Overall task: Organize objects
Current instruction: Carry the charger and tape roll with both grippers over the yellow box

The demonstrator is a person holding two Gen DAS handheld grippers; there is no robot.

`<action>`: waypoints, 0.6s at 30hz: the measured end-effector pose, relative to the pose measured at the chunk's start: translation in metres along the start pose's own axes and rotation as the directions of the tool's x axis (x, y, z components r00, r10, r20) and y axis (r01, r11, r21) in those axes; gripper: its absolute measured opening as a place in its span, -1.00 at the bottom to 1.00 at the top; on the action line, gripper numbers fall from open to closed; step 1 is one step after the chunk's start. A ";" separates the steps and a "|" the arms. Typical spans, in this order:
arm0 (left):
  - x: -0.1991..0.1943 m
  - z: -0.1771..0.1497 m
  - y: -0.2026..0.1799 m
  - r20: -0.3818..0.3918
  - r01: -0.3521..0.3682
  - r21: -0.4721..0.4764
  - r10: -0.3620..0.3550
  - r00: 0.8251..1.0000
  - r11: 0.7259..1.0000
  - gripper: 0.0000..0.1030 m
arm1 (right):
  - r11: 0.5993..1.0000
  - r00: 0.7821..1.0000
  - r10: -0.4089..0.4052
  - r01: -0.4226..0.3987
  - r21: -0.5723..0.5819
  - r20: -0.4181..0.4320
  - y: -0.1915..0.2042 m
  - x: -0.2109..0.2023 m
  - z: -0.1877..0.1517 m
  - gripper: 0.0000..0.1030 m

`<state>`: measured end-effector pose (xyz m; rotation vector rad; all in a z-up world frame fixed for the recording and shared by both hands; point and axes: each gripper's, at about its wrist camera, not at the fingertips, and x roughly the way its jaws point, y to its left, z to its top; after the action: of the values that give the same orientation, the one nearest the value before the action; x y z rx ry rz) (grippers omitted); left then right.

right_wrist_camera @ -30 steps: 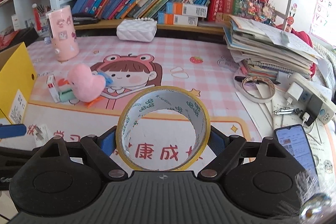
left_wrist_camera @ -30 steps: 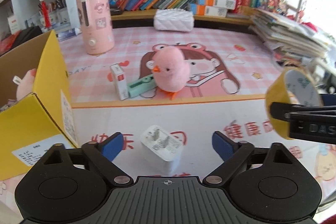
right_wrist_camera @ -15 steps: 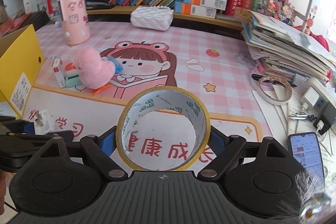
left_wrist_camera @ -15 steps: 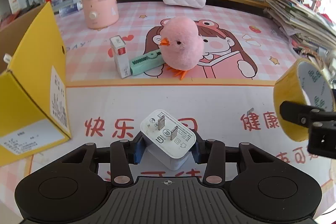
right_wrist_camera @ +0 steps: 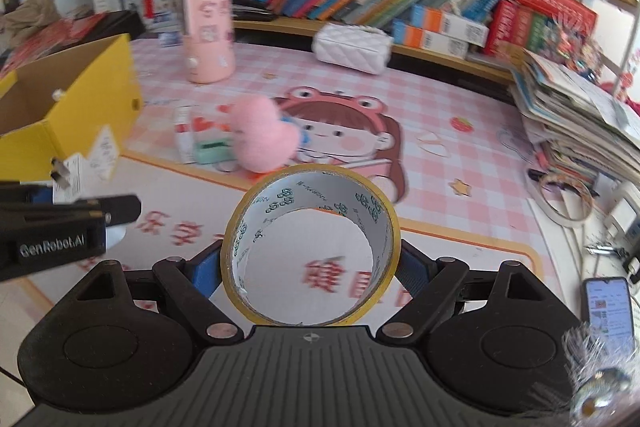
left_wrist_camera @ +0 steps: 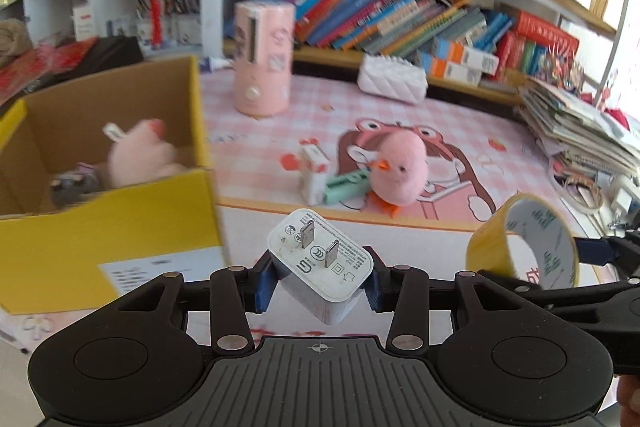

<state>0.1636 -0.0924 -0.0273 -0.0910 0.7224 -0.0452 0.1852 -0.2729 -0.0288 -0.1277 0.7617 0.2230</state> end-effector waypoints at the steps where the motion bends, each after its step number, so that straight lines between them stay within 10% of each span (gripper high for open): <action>1: -0.005 -0.002 0.005 0.006 -0.003 -0.003 0.003 1.000 1.000 -0.18 | 1.000 1.000 0.005 -0.005 -0.007 0.002 0.007 -0.002 0.000 0.65; 18: -0.089 -0.047 0.123 0.018 -0.083 -0.058 0.084 0.996 0.995 -0.18 | 0.984 0.990 0.137 -0.138 -0.116 -0.010 0.155 -0.043 -0.019 0.65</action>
<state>0.0665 0.0332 -0.0159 -0.1157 0.7068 0.0564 0.1046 -0.1331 -0.0177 -0.1860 0.7605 0.3991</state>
